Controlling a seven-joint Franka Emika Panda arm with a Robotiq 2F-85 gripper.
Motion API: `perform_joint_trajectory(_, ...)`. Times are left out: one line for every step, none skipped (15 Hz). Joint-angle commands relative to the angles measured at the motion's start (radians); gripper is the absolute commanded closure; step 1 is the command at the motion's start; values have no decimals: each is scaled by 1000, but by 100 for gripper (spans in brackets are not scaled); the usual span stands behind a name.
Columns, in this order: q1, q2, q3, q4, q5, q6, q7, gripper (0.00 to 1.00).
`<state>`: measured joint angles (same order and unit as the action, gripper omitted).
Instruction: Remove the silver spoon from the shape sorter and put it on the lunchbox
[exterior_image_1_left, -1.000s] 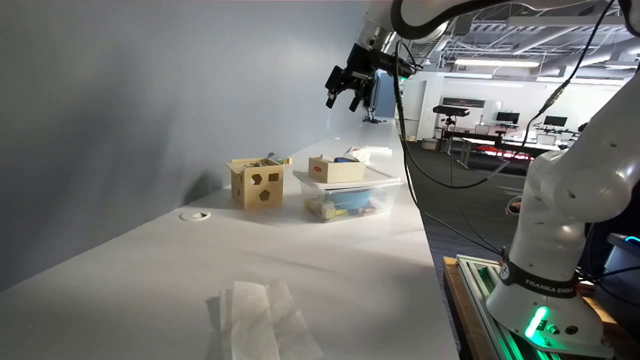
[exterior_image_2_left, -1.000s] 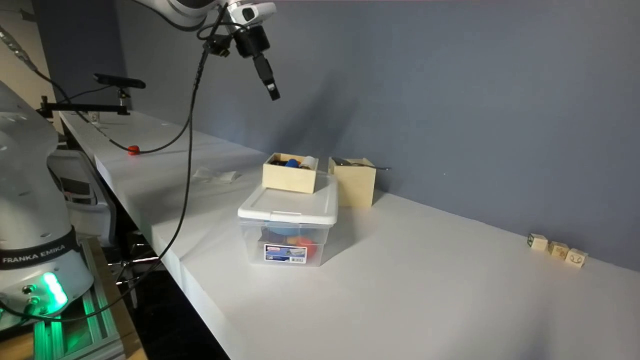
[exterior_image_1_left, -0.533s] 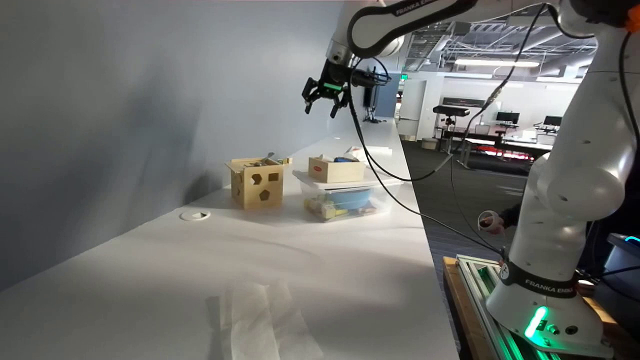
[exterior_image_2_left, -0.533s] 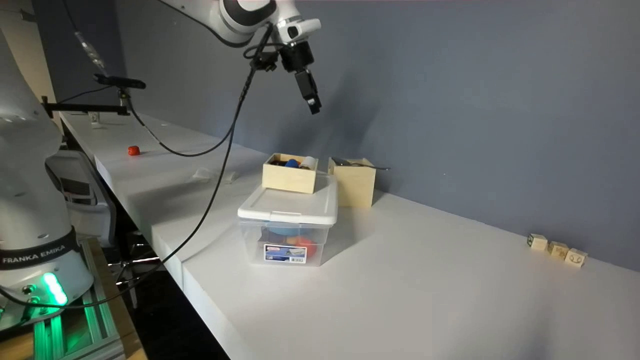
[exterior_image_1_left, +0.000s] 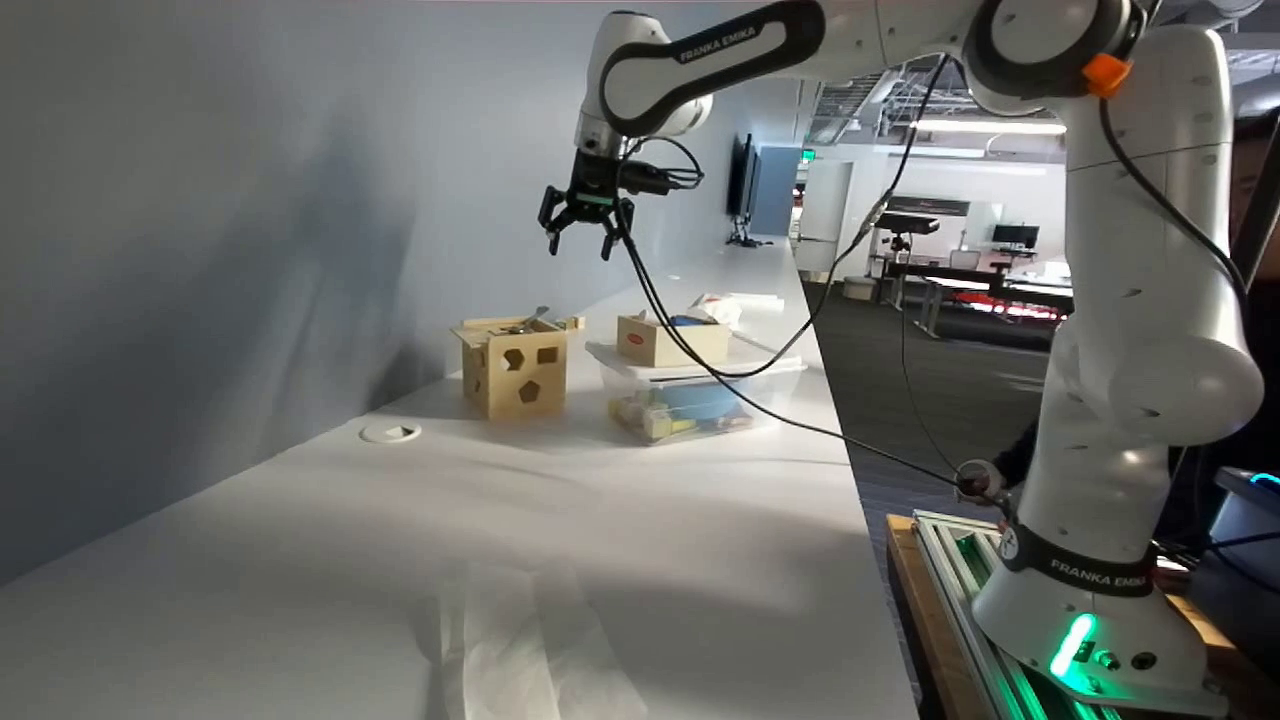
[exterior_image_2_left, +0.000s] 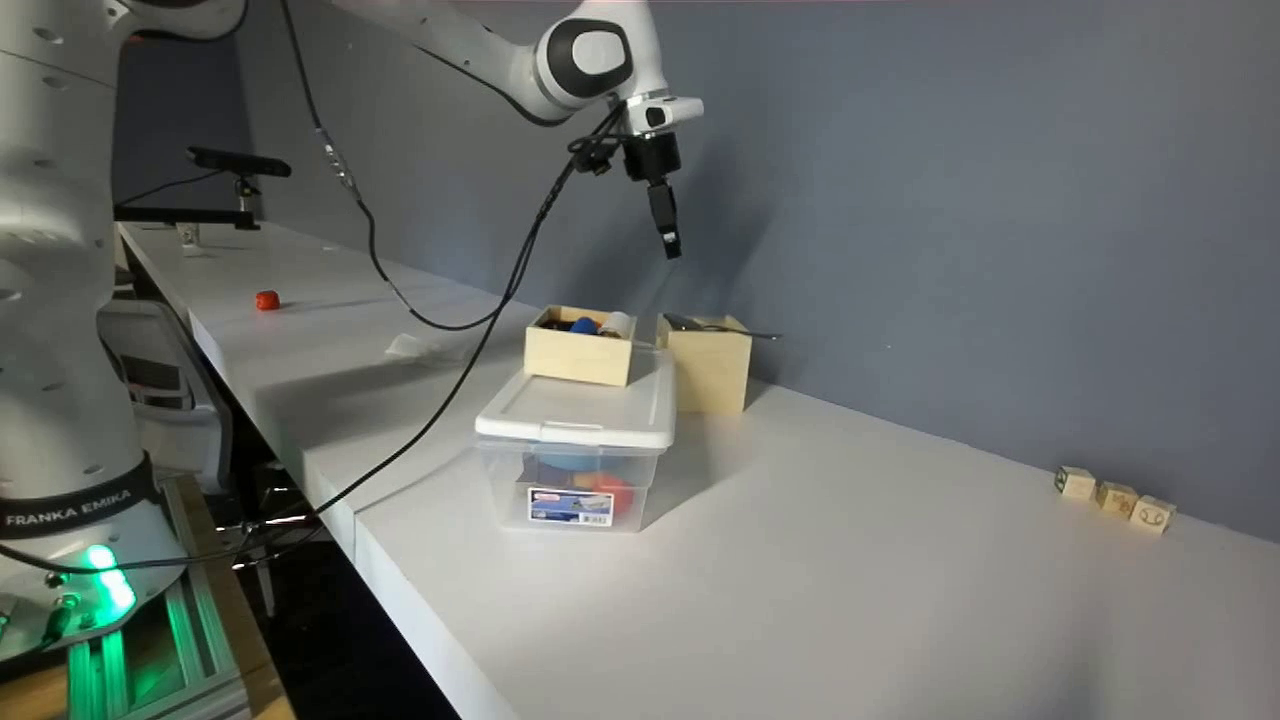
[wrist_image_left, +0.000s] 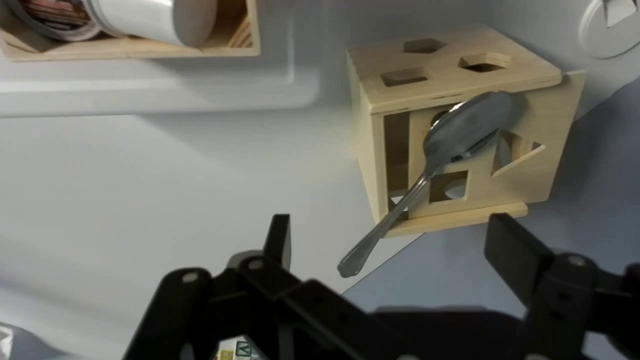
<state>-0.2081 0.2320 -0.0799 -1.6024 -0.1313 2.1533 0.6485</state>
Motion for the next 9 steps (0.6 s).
perform_joint_trajectory(49, 36, -47, 40, 14, -5, -2, 0)
perform_joint_trajectory(60, 69, -51, 73, 15, -6, 5, 0)
perform_joint_trajectory(65, 92, -54, 96, 16, -7, 8, 0)
perform_joint_trajectory(67, 107, -57, 111, 16, -8, 9, 0)
perform_joint_trajectory(68, 114, -58, 119, 16, -8, 10, 0)
perform_joint_trajectory(67, 116, -60, 124, 16, -10, 10, 0)
perform_joint_trajectory(67, 116, -62, 127, 16, -12, 10, 0)
perform_joint_trajectory(67, 116, -62, 130, 16, -13, 10, 0)
perform_joint_trajectory(67, 116, -62, 131, 16, -13, 10, 0)
